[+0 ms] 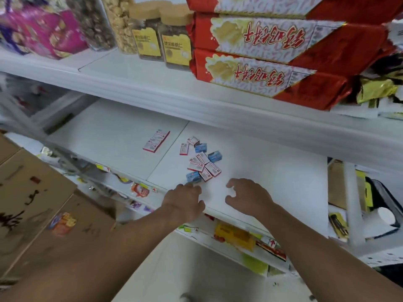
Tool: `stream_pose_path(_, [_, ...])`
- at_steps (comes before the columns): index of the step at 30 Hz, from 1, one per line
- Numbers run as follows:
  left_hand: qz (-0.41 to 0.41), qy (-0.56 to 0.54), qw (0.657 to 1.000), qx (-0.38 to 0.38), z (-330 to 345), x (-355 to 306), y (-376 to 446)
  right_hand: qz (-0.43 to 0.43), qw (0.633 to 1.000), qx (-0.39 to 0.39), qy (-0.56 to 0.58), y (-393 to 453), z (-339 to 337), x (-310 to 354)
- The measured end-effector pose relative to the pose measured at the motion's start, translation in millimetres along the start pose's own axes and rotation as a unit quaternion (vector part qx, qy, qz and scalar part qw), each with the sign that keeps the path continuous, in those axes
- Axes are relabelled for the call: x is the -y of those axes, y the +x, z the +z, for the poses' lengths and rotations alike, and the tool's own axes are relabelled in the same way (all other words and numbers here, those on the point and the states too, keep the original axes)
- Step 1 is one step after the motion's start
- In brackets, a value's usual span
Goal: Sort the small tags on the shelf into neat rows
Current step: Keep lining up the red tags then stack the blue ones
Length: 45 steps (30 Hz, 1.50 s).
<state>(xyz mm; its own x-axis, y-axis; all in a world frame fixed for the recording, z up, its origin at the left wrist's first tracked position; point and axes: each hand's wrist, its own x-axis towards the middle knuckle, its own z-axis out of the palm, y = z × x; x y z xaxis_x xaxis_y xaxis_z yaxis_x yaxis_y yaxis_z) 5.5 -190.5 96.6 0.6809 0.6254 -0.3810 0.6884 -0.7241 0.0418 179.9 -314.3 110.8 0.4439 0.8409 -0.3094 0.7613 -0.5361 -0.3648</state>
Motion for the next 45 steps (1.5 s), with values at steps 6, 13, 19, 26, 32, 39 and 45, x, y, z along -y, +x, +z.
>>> stream_pose_path(6, [0.002, -0.035, 0.999, -0.002, 3.0, 26.9, 18.5, 0.018, 0.999, 0.015, -0.030, 21.2, 10.4, 20.0])
stream_pose_path(13, [0.028, -0.031, 0.999, -0.006, -10.7, 72.8, 51.2, 0.055, 0.997, 0.039, -0.030, 51.1, 15.5, 41.1])
stream_pose_path(19, [0.056, -0.021, 0.998, -0.008, -21.1, 96.6, 89.2, 0.068, 0.996, 0.042, -0.033, 78.0, 26.1, 44.2])
stream_pose_path(26, [0.070, -0.021, 0.997, -0.037, -13.6, 99.2, 133.0, 0.068, 0.996, 0.044, -0.037, 111.4, 42.5, 30.7])
stream_pose_path(32, [0.074, -0.040, 0.994, -0.065, 12.1, 94.5, 168.2, 0.053, 0.998, 0.019, -0.036, 145.5, 53.5, 11.9])
stream_pose_path(39, [0.113, -0.036, 0.988, -0.103, 28.2, 89.2, 187.5, 0.022, 1.000, -0.012, -0.016, 177.3, 69.2, 3.6])
stream_pose_path(45, [0.128, -0.004, 0.985, -0.118, 30.9, 97.4, 191.2, -0.021, 0.999, -0.028, -0.008, 200.6, 82.4, 2.7])
